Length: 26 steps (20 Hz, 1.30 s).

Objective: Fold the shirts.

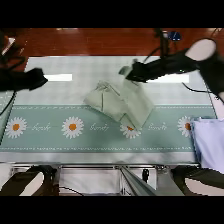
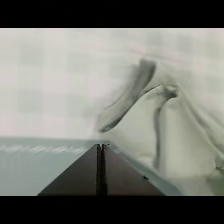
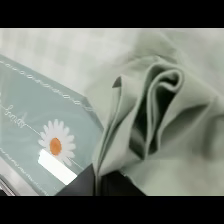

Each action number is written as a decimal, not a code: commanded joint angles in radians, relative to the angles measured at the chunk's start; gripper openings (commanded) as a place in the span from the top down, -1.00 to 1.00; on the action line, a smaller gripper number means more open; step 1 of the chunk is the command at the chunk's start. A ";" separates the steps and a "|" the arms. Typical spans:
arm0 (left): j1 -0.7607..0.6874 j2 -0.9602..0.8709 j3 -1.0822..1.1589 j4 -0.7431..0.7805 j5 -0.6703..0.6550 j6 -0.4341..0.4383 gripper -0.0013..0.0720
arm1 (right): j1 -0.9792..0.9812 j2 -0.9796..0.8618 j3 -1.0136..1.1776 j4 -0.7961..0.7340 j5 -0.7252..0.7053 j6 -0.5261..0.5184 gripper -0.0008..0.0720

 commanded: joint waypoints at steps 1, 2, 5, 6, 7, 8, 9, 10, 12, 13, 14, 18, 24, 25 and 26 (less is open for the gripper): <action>0.044 0.274 -0.290 -0.054 0.043 0.000 0.89 | 0.109 -0.253 0.200 0.043 -0.026 0.024 0.92; 0.044 0.317 -0.348 -0.082 0.043 0.000 0.89 | 0.124 -0.303 0.240 0.043 -0.034 0.033 0.92; 0.044 0.380 -0.472 -0.121 0.042 0.000 0.89 | 0.146 -0.427 0.344 0.055 -0.030 0.077 0.92; 0.044 0.381 -0.494 -0.121 0.043 0.000 0.89 | 0.153 -0.455 0.369 0.058 -0.025 0.088 0.92; 0.044 0.379 -0.514 -0.121 0.046 0.000 0.89 | 0.156 -0.479 0.388 0.057 -0.023 0.100 0.92; 0.044 0.376 -0.529 -0.121 0.053 0.000 0.89 | 0.158 -0.492 0.389 0.056 -0.040 0.110 0.69; 0.044 0.374 -0.539 -0.121 0.062 0.000 0.89 | 0.158 -0.501 0.389 0.059 -0.047 0.116 0.10; 0.044 0.374 -0.544 -0.121 0.074 0.000 0.89 | 0.155 -0.503 0.389 0.059 -0.040 0.100 -0.16; 0.044 0.374 -0.547 -0.121 0.100 0.000 0.89 | 0.117 -0.485 0.389 0.066 0.025 0.094 -0.16; 0.044 0.374 -0.547 -0.121 0.110 0.000 0.89 | 0.077 -0.463 0.389 0.064 0.089 0.093 -0.16; 0.044 0.374 -0.547 -0.121 0.113 0.000 0.89 | 0.032 -0.431 0.389 0.053 0.158 0.093 -0.16; 0.044 0.374 -0.548 -0.121 0.111 0.000 0.89 | -0.126 -0.178 0.344 -0.262 0.349 0.095 -0.16; 0.044 0.374 -0.548 -0.121 0.111 0.000 0.89 | -0.262 0.444 -0.524 -0.536 -0.072 0.410 -0.16; 0.044 0.374 -0.548 -0.121 0.111 0.000 0.89 | -0.262 0.524 -0.697 -0.488 -0.182 0.499 -0.16; 0.044 0.374 -0.548 -0.121 0.114 0.000 0.89 | -0.261 0.568 -0.829 -0.387 -0.270 0.533 -0.16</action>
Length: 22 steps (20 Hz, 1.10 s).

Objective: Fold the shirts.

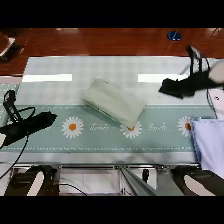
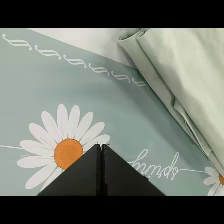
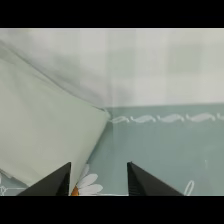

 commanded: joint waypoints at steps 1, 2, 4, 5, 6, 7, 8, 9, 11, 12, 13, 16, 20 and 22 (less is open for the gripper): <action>0.000 0.001 0.000 -0.001 0.008 0.001 0.89 | -0.032 0.231 -0.502 0.179 -0.335 0.185 -0.16; 0.000 0.001 0.000 -0.003 0.013 0.000 0.89 | -0.032 0.221 -0.571 0.301 -0.370 0.130 -0.16; 0.000 -0.003 0.000 -0.024 0.026 0.001 0.89 | -0.032 0.158 -0.607 0.430 -0.385 0.017 -0.16; 0.000 -0.006 0.000 -0.038 0.026 0.001 0.89 | -0.032 0.119 -0.607 0.490 -0.388 -0.032 -0.16; 0.000 -0.006 0.000 -0.045 0.026 0.001 0.89 | -0.032 0.069 -0.605 0.566 -0.385 -0.098 -0.16; 0.000 -0.006 0.000 -0.045 0.025 0.001 0.89 | -0.032 0.019 -0.595 0.636 -0.369 -0.166 -0.16; 0.000 -0.006 0.000 -0.045 0.025 0.001 0.89 | -0.032 -0.037 -0.578 0.706 -0.338 -0.240 -0.16; 0.000 -0.007 0.000 -0.045 0.026 0.001 0.89 | -0.032 -0.088 -0.555 0.750 -0.314 -0.293 -0.16; 0.000 -0.011 0.000 -0.045 0.025 0.000 0.89 | -0.032 -0.183 -0.492 0.785 -0.299 -0.334 -0.16; 0.000 -0.012 0.000 -0.045 0.025 0.001 0.89 | -0.032 -0.230 -0.457 0.784 -0.283 -0.341 -0.16; 0.000 -0.012 0.000 -0.045 0.025 0.001 0.89 | -0.027 -0.272 -0.426 0.784 -0.256 -0.345 -0.16; 0.000 -0.012 0.000 -0.045 0.025 0.001 0.89 | 0.045 -0.372 -0.333 0.781 -0.241 -0.352 -0.14; 0.000 -0.012 0.000 -0.045 0.024 0.000 0.89 | 0.116 -0.423 -0.193 0.777 -0.239 -0.449 0.92; 0.000 -0.012 0.000 -0.045 0.025 0.001 0.89 | 0.120 -0.422 -0.096 0.758 -0.174 -0.478 0.93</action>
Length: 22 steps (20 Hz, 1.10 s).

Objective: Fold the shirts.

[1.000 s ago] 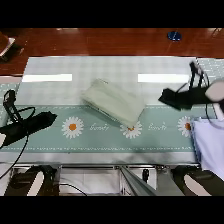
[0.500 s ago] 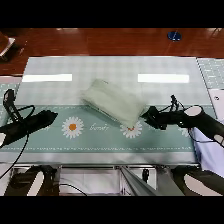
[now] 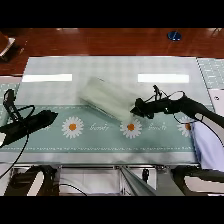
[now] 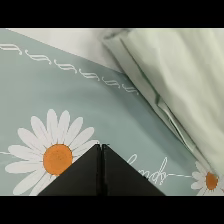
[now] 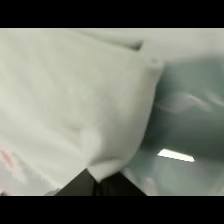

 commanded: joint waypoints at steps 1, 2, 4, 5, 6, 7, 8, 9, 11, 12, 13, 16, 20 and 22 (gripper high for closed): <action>0.000 -0.001 0.000 0.000 0.001 0.000 0.89 | 0.025 -0.023 0.181 -0.050 0.120 -0.069 0.93; 0.000 -0.001 0.000 0.000 0.002 0.000 0.89 | 0.025 -0.016 0.245 -0.098 0.173 -0.061 0.93; 0.000 -0.001 0.000 0.000 0.001 0.000 0.89 | 0.024 0.016 0.374 -0.188 0.253 -0.018 0.93; 0.000 -0.001 0.000 0.000 0.001 0.000 0.89 | 0.019 0.042 0.435 -0.221 0.278 -0.001 0.93; 0.000 -0.001 0.000 0.000 0.001 0.000 0.89 | 0.008 0.065 0.489 -0.237 0.314 0.011 0.93; 0.000 -0.001 0.000 0.000 0.001 0.000 0.89 | -0.009 0.089 0.544 -0.256 0.356 0.026 0.93; 0.000 -0.001 0.000 0.000 0.001 0.000 0.89 | -0.030 0.110 0.590 -0.274 0.391 0.043 0.93; 0.000 -0.001 0.000 0.000 0.001 0.000 0.89 | -0.060 0.134 0.631 -0.294 0.425 0.066 0.93; 0.000 -0.001 0.000 0.000 0.001 0.000 0.89 | -0.127 0.176 0.703 -0.355 0.497 0.117 0.93; 0.000 -0.001 0.000 0.000 0.001 0.000 0.89 | -0.169 0.190 0.743 -0.388 0.536 0.147 0.93; 0.000 -0.001 0.000 0.000 0.001 0.000 0.89 | -0.214 0.200 0.783 -0.409 0.578 0.172 0.93; 0.000 -0.001 0.000 -0.001 0.001 0.000 0.89 | -0.372 0.228 0.889 -0.433 0.712 0.222 0.93; 0.000 -0.001 0.000 -0.053 0.004 0.000 0.89 | -0.623 0.284 0.938 -0.438 0.845 0.272 0.93; 0.000 -0.001 0.000 -0.069 0.004 0.000 0.89 | -0.745 0.308 0.938 -0.467 0.932 0.287 0.93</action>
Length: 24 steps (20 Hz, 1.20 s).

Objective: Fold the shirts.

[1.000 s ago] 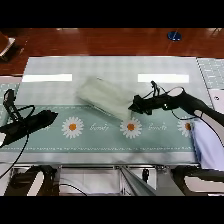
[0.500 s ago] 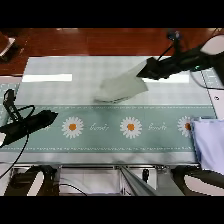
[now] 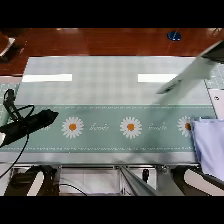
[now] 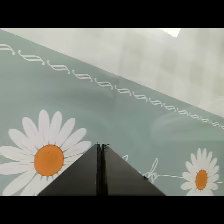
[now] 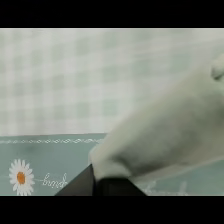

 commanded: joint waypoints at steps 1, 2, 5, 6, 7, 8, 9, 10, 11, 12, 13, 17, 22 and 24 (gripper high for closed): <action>0.000 -0.001 0.000 -0.033 0.000 0.001 0.89 | -0.209 0.047 0.023 -0.091 0.182 0.042 0.93; 0.000 -0.001 0.000 -0.037 0.001 0.001 0.89 | -0.249 0.070 0.015 -0.147 0.181 0.044 0.93; 0.000 -0.001 0.000 -0.070 0.015 0.001 0.89 | -0.368 0.147 -0.035 -0.306 0.182 0.043 0.93; 0.000 -0.001 0.000 -0.093 0.027 0.001 0.89 | -0.401 0.174 -0.073 -0.333 0.182 0.041 0.92; 0.000 -0.001 0.000 -0.104 0.038 0.001 0.89 | -0.426 0.202 -0.123 -0.346 0.182 0.034 0.92; 0.000 -0.001 0.000 -0.103 0.046 0.001 0.89 | -0.444 0.235 -0.183 -0.369 0.182 0.034 0.92; 0.000 -0.001 0.000 -0.103 0.052 0.001 0.89 | -0.457 0.272 -0.254 -0.428 0.182 0.032 0.92; 0.000 -0.001 0.000 -0.103 0.053 0.001 0.89 | -0.472 0.310 -0.320 -0.528 0.182 0.035 0.92; 0.000 -0.001 0.000 -0.103 0.052 0.001 0.89 | -0.488 0.342 -0.374 -0.629 0.182 0.035 0.92; 0.000 -0.001 0.000 -0.103 0.052 0.001 0.89 | -0.512 0.371 -0.429 -0.730 0.182 0.020 0.92; 0.000 -0.001 0.000 -0.103 0.052 0.001 0.89 | -0.533 0.399 -0.482 -0.794 0.181 0.021 0.92; 0.000 -0.002 0.000 -0.103 0.061 0.005 0.89 | -0.560 0.474 -0.701 -0.872 0.177 0.048 -0.18; 0.000 -0.001 0.013 -0.130 0.193 0.005 0.89 | -0.560 0.398 -0.623 -0.731 0.045 0.052 -0.13; 0.000 -0.005 0.083 -0.169 0.280 0.072 0.89 | -0.560 0.336 -0.500 -0.512 -0.045 0.068 0.33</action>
